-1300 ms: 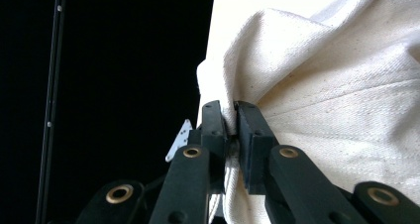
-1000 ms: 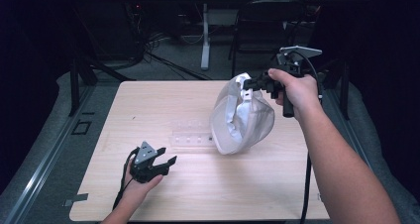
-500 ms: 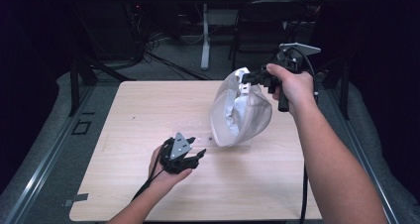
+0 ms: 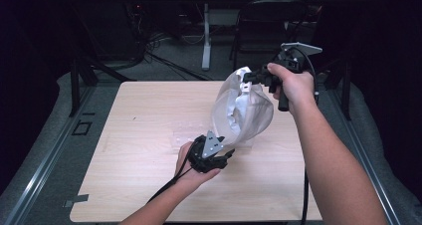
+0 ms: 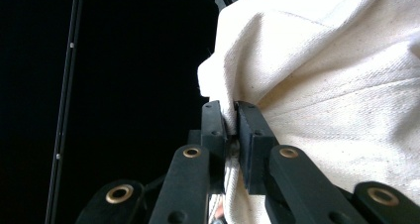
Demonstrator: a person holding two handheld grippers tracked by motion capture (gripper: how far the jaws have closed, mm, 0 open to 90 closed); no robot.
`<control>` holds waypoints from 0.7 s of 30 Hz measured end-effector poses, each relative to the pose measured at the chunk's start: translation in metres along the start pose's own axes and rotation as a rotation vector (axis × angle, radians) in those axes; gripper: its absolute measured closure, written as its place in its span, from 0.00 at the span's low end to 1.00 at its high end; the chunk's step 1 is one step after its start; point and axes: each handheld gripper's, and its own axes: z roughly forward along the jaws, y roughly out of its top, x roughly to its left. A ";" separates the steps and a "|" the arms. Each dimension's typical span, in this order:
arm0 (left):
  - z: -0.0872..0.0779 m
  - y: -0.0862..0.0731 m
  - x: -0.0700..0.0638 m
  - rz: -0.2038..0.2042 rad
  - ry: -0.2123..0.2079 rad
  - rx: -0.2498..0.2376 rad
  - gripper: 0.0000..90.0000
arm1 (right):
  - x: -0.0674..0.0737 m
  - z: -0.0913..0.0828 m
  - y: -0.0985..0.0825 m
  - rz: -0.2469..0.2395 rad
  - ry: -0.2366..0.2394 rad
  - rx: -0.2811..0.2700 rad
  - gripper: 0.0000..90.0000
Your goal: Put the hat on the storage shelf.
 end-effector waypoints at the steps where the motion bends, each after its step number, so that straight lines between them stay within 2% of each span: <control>1: 0.001 0.002 -0.001 0.006 0.004 0.003 0.54 | 0.000 0.001 0.000 -0.005 0.003 -0.003 0.93; 4: 0.008 0.008 -0.006 0.029 0.034 0.022 0.59 | 0.001 0.002 -0.001 0.000 -0.005 -0.001 0.93; 5: 0.010 0.009 -0.006 0.034 0.036 0.036 0.69 | 0.001 0.002 -0.001 -0.008 -0.007 0.006 0.93; 8: 0.011 0.009 -0.005 0.037 0.037 0.055 0.82 | 0.001 0.003 -0.002 -0.012 -0.015 0.008 0.93; 14: 0.007 0.006 0.002 0.034 0.025 0.050 0.88 | 0.001 0.002 -0.002 -0.008 -0.016 0.011 0.93; 16: 0.004 0.006 0.006 0.057 0.012 0.053 0.91 | 0.001 0.002 -0.002 -0.009 -0.012 0.008 0.93; 21: -0.003 0.006 0.014 0.080 -0.006 0.039 0.94 | 0.003 0.004 -0.002 -0.011 -0.004 0.006 0.92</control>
